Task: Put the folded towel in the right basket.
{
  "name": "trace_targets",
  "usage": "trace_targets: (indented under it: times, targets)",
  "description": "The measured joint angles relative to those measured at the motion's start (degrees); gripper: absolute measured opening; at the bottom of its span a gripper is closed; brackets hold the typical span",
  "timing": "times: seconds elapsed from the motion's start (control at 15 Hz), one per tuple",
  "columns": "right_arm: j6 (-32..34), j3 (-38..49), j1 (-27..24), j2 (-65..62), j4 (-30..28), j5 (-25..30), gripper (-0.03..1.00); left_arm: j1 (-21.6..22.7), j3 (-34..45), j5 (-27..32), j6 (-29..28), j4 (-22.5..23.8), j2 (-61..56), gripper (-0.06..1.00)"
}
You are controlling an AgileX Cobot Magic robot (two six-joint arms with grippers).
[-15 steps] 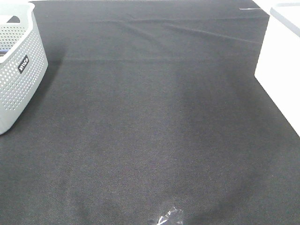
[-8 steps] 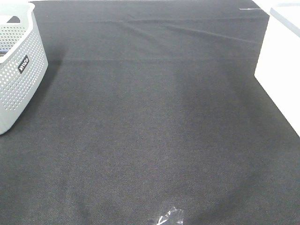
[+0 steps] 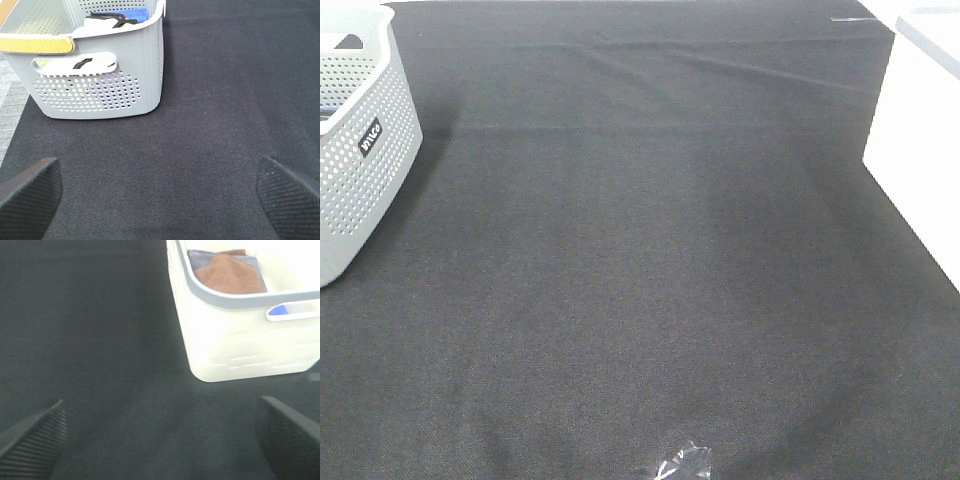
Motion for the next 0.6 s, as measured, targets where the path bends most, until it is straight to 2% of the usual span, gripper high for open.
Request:
trace_targets:
  times: [0.2,0.33,0.6]
  targets:
    - [-0.63,2.75,0.0,-10.08,1.66,2.41,0.98,0.0,0.0,0.0,0.0,0.0,0.0,0.98]
    - [-2.46,3.84,0.0,-10.49,1.55,4.7,0.98,0.0,0.0,0.0,0.0,0.0,0.0,0.98]
    - [-3.04,4.41,0.0,-10.49,1.72,4.76,0.98,0.0,0.0,0.0,0.0,0.0,0.0,0.98]
